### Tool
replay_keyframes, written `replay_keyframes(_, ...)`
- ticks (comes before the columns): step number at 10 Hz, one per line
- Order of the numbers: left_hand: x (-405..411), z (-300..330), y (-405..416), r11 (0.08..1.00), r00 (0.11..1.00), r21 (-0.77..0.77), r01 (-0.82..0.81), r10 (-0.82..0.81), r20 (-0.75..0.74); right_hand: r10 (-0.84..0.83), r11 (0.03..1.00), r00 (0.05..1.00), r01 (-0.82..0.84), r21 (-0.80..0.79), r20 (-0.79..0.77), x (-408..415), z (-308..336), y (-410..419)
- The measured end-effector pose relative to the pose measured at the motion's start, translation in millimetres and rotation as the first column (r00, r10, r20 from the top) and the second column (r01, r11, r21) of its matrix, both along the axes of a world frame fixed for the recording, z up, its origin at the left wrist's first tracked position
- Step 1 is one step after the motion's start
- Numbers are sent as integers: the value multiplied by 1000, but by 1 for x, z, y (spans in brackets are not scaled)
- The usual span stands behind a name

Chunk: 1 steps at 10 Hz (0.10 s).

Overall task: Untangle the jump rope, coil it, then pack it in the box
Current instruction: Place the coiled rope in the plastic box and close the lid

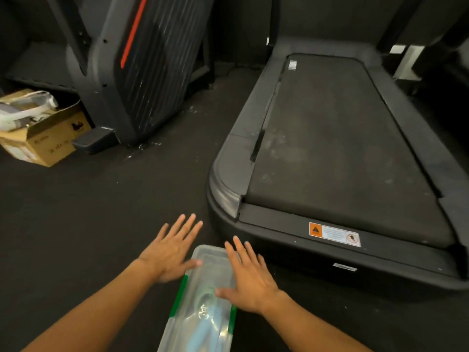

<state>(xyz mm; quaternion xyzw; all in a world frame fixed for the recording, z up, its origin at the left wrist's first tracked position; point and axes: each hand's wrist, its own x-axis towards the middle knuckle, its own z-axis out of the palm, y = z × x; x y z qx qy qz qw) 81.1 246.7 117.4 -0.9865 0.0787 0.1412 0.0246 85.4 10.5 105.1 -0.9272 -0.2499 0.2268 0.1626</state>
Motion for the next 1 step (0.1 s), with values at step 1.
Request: replay_keyframes(1, 24, 40, -10, 999, 990, -10, -51, 52, 130, -13, 997, 982, -2, 80, 189, 17, 37, 13)
